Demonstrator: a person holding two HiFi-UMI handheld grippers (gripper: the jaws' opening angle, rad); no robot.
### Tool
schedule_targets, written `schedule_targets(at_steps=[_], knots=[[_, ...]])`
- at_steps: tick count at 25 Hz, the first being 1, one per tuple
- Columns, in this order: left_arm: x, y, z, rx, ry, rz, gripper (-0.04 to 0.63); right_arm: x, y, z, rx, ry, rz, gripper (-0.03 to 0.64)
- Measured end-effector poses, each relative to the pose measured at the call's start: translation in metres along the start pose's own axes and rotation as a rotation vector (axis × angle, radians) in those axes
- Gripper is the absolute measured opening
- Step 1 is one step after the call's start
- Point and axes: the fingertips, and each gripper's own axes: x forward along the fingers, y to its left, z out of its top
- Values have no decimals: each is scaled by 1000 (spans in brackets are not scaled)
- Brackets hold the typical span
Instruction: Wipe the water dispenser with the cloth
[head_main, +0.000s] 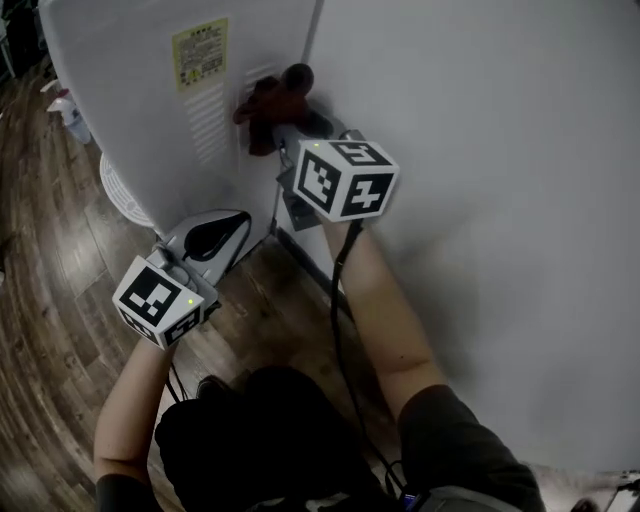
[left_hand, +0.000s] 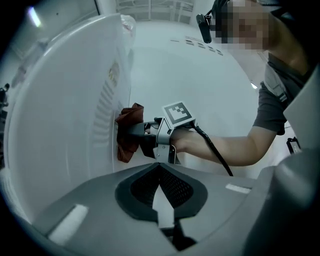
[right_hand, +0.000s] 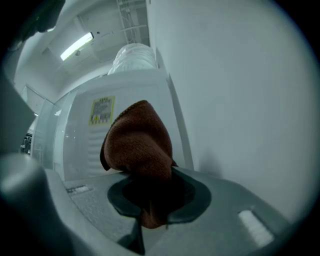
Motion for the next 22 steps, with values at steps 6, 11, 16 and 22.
schedule_targets(at_steps=[6,11,16,22], knots=[[-4,-2,-123,-121,75,-24,7,-2,-22,-124,74,117,-62,58],[-7,7,-197,-160,137,-8,7,0,-40,-238,85,287,-104,58],[-20,2,-249,-232,198,10,6,-12,-41,-351,83,446,-152,58],[-27,-1,-262,-243,217,-12,6,-27,-55,-418,126,585,-230,58]])
